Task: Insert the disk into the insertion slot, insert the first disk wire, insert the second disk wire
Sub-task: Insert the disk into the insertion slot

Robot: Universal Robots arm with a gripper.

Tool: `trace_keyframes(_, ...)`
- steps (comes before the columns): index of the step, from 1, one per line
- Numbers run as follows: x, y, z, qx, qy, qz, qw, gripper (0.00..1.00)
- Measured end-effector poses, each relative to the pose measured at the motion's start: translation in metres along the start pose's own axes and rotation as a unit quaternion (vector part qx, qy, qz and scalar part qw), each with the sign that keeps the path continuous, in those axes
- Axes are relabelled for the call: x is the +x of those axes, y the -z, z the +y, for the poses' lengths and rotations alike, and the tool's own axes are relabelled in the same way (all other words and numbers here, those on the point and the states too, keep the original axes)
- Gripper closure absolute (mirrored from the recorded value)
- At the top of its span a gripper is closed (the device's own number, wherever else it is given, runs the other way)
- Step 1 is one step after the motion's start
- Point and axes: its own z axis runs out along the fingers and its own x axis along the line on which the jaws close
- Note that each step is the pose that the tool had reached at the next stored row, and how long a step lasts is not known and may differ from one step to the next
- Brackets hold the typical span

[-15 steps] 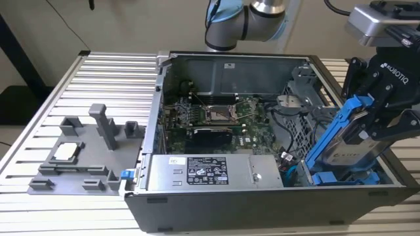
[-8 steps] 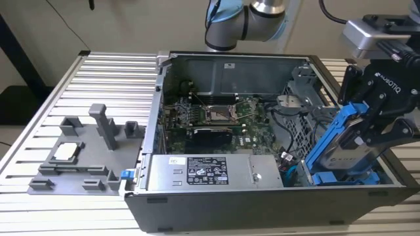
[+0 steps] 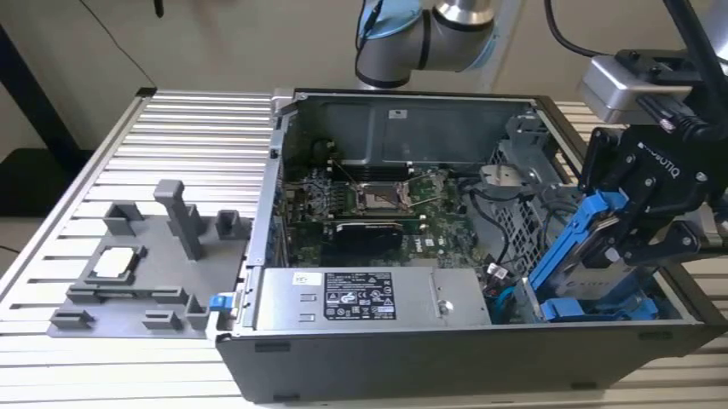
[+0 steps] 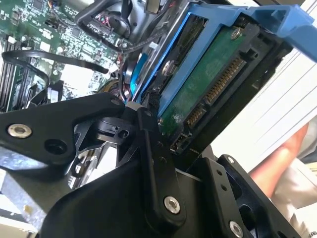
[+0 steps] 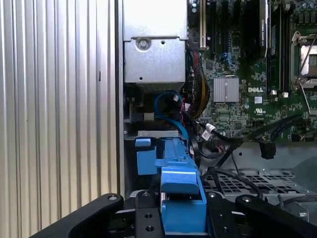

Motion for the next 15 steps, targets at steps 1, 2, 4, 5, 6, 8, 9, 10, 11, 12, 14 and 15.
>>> trace_keyframes(1, 0.0000, 0.0000, 0.0000, 0.0000, 0.000, 0.0001, 1.0000, 0.67)
trace_keyframes(2, 0.0000, 0.0000, 0.0000, 0.0000, 0.000, 0.0001, 1.0000, 0.67)
trace_keyframes(4, 0.0000, -0.0002, 0.0000, 0.0000, 0.000, 0.0001, 1.0000, 0.67)
trace_keyframes(5, 0.0000, -0.0002, 0.0000, 0.0000, 0.000, 0.0000, 1.0000, 0.67)
trace_keyframes(6, 0.0000, -0.0003, 0.0000, 0.0000, 0.000, 0.0000, 1.0000, 0.67)
trace_keyframes(8, 0.0000, -0.0004, 0.0000, 0.0000, 0.000, 0.0000, 1.0000, 0.66)
trace_keyframes(9, 0.0000, -0.0005, 0.0000, 0.0000, 0.000, 0.0000, 1.0000, 0.60)
trace_keyframes(10, 0.0000, -0.0005, 0.0000, 0.0000, 0.000, 0.0000, 1.0000, 0.53)
trace_keyframes(11, 0.0000, -0.0007, 0.0000, 0.0000, 0.000, 0.0000, 1.0000, 0.53)
trace_keyframes(12, 0.0000, -0.0007, 0.0000, 0.0000, 0.000, 0.0000, 1.0000, 0.53)
trace_keyframes(14, 0.0000, -0.0008, 0.0000, 0.0000, 0.000, 0.0000, 1.0000, 0.53)
trace_keyframes(15, 0.0000, -0.0009, 0.0000, 0.0000, 0.000, 0.0000, 1.0000, 0.53)
